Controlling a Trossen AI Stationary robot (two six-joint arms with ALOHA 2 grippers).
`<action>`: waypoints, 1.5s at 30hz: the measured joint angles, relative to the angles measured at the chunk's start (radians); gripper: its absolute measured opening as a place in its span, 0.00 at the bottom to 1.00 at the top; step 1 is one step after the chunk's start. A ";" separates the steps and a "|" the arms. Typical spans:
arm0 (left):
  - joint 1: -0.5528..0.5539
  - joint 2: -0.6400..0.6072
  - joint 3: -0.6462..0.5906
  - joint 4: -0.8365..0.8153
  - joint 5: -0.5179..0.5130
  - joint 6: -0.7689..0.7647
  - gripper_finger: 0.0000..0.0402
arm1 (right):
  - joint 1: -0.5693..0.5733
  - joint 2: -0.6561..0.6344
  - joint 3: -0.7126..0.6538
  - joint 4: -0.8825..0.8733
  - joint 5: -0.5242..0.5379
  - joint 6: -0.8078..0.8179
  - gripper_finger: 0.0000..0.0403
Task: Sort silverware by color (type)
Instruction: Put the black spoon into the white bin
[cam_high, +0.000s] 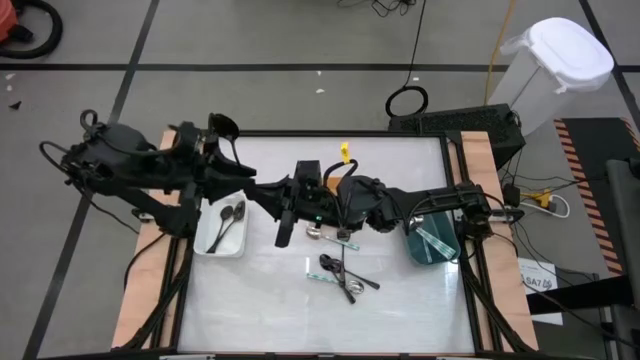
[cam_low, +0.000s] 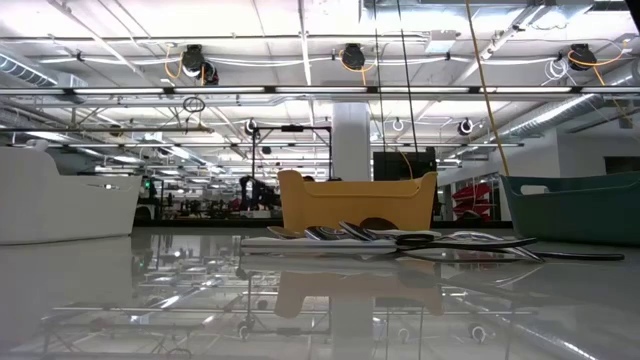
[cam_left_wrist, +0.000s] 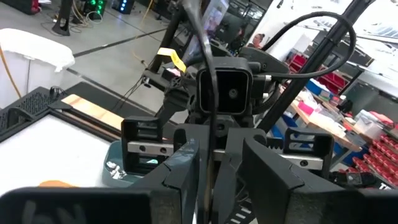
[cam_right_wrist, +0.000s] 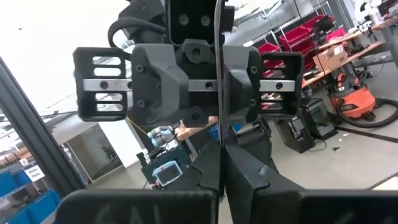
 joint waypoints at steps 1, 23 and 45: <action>0.000 -0.003 0.000 0.000 0.000 -0.002 0.30 | 0.000 0.000 0.000 0.007 0.000 -0.002 0.01; 0.000 -0.016 0.000 0.001 -0.001 0.028 0.18 | -0.002 0.000 0.000 0.059 0.010 -0.062 0.01; 0.000 -0.021 0.000 0.012 0.006 0.049 0.00 | -0.002 -0.002 0.001 0.039 0.028 -0.050 0.14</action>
